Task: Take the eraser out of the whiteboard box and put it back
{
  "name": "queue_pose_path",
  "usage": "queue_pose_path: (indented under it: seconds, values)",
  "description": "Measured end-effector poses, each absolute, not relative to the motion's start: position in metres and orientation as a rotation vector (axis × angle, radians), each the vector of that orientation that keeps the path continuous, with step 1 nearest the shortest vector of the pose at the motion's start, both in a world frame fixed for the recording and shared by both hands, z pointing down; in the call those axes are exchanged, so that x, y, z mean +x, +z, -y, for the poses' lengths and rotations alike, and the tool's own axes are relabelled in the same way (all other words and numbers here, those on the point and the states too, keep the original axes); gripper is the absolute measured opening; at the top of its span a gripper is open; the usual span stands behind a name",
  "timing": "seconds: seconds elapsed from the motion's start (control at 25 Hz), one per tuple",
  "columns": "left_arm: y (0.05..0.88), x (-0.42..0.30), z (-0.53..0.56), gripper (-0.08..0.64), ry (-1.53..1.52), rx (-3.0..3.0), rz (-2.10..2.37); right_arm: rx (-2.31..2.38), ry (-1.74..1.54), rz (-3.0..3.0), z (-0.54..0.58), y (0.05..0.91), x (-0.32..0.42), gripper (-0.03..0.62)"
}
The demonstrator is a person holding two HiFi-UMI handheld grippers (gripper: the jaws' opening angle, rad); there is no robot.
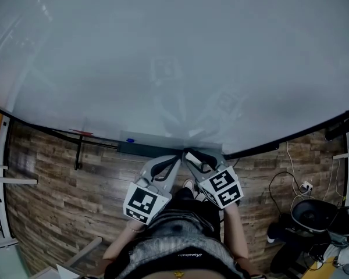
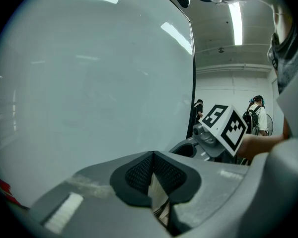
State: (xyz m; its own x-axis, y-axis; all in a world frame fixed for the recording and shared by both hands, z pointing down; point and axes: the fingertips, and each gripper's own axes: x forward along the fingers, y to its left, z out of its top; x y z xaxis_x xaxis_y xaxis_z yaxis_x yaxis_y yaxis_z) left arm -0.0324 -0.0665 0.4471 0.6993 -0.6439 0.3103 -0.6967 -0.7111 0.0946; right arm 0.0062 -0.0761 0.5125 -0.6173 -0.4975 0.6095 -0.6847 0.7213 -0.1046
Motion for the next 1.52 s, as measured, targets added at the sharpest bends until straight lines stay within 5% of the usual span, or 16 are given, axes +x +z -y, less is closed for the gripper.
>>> queue_pose_path:
  seconds: [1.52]
  values:
    - [0.453,-0.032,0.066,0.002,0.403,2.68,1.07,0.93,0.484,2.331,0.077,0.545,0.012,0.16]
